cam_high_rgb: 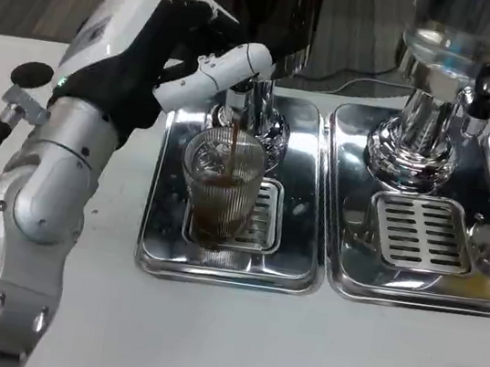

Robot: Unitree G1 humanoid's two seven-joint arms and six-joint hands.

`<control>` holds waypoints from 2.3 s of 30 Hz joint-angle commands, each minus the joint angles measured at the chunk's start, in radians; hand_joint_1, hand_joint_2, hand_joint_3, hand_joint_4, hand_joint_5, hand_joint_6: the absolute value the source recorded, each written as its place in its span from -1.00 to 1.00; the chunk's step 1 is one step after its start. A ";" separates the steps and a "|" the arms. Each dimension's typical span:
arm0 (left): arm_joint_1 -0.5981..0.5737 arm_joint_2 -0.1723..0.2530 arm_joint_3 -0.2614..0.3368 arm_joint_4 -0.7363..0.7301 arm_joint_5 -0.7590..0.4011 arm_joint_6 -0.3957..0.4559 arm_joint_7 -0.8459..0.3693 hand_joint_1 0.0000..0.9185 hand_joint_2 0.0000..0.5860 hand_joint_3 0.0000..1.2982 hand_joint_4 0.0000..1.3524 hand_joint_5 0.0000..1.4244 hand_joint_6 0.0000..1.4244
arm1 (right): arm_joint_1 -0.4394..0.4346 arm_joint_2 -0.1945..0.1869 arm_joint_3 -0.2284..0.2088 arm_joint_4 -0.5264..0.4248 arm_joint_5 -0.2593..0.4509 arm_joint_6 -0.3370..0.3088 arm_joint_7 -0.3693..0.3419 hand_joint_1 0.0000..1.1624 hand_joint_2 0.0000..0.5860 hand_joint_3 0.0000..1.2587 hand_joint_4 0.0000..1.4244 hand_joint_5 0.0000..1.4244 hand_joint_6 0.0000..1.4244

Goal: Grasp the cup under the faucet to collect the drink, then remove the cup.

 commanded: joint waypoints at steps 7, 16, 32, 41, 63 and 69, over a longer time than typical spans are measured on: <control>0.073 0.011 0.026 -0.039 -0.029 -0.042 -0.009 -1.00 -0.97 -1.00 -1.00 -0.83 -0.98 | 0.007 0.005 -0.005 -0.009 0.015 -0.010 0.001 0.30 0.84 -0.44 -0.59 -0.66 -0.86; 0.202 0.050 0.117 -0.117 -0.096 -0.093 -0.021 -1.00 -0.98 -1.00 -1.00 -1.00 -1.00 | 0.008 0.013 0.006 -0.010 0.000 -0.013 0.001 0.30 0.84 -0.44 -0.59 -0.66 -0.86; 0.734 0.246 0.371 -0.187 0.081 -0.592 0.126 -1.00 -0.94 -1.00 -1.00 -1.00 -1.00 | 0.007 0.034 0.024 -0.004 -0.035 -0.014 -0.009 0.30 0.83 -0.44 -0.59 -0.66 -0.86; 0.911 0.221 0.396 -0.081 0.224 -0.794 0.289 -1.00 -0.96 -1.00 -1.00 -1.00 -1.00 | 0.014 0.062 0.051 -0.014 -0.079 -0.009 -0.020 0.29 0.82 -0.44 -0.59 -0.66 -0.86; 0.946 0.319 0.442 0.209 0.167 -1.015 0.403 -1.00 -1.00 -1.00 -1.00 -1.00 -1.00 | -0.123 0.037 0.189 0.074 -0.155 0.070 -0.020 0.26 -0.11 -0.68 -0.66 -0.67 -0.75; 0.961 0.324 0.471 0.222 0.141 -1.039 0.404 -1.00 -1.00 -1.00 -1.00 -1.00 -1.00 | -0.201 0.008 0.237 0.158 -0.101 0.089 0.001 0.31 -0.26 -0.77 -0.73 -0.72 -0.72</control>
